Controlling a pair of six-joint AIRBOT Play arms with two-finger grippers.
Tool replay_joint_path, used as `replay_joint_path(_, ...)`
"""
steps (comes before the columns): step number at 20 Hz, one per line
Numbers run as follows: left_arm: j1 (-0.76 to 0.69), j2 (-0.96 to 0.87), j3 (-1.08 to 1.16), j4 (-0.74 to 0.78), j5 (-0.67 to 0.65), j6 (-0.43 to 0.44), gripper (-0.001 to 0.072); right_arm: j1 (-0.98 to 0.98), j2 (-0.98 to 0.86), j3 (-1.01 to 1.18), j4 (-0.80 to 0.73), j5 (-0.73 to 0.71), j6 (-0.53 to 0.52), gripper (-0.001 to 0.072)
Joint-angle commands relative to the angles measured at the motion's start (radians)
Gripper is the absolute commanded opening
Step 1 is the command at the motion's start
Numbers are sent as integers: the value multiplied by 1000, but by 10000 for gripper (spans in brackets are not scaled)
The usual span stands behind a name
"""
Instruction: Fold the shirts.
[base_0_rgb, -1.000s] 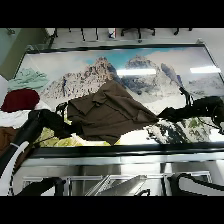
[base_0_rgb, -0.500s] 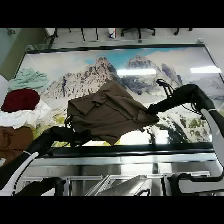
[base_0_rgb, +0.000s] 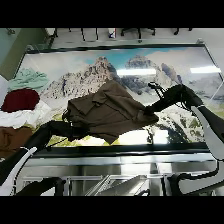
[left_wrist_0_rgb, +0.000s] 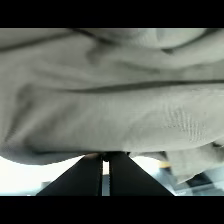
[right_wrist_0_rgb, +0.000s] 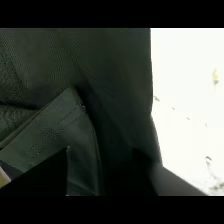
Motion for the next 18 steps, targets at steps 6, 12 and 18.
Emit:
replay_joint_path(6,58,19,6,19,17,31,16,71,-68,14,4,-77,14,232)
replay_joint_path(12,58,18,6,20,15,61,16,92,-73,60,92,-104,53,18)
replay_joint_path(18,85,184,166,18,85,84,15,-6,95,298,414,-217,163,17)
